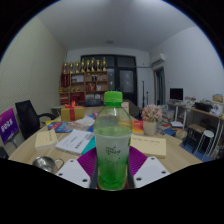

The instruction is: Pour water

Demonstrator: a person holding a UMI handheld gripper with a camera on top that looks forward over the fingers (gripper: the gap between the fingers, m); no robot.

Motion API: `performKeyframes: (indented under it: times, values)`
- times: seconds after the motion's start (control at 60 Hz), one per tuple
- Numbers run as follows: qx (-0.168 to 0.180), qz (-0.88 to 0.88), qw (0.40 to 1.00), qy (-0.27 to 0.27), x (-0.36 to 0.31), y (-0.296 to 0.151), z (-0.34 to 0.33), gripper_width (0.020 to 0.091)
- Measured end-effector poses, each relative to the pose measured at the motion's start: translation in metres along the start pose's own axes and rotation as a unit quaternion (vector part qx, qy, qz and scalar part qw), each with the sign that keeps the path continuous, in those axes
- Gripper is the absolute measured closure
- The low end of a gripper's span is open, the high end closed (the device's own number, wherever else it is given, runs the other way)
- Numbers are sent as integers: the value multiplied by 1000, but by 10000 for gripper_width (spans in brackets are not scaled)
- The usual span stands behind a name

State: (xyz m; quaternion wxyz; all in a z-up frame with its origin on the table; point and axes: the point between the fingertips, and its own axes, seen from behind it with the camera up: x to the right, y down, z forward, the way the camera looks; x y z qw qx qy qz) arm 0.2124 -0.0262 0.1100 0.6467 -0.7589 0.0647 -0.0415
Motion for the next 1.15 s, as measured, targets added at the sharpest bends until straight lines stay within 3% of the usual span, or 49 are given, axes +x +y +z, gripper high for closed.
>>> performKeyframes:
  times: [0.1, 0.25, 0.35, 0.483, 0.867, 1.0, 1.15]
  values:
    - [13, 9, 1000, -10, 7, -6, -23, 670]
    - [17, 5, 1000, -19, 3, -3, -6, 651]
    - [5, 9, 1000, -24, 5, -2, -17, 565]
    - [-45, 35, 998, -22, 4, 23, -25, 313]
    - [-37, -22, 999, -16, 17, 3, -156, 302]
    - [-49, -15, 997, -57, -3, 9, -195, 304]
    - [-33, -14, 997, -67, -13, 5, -220, 324]
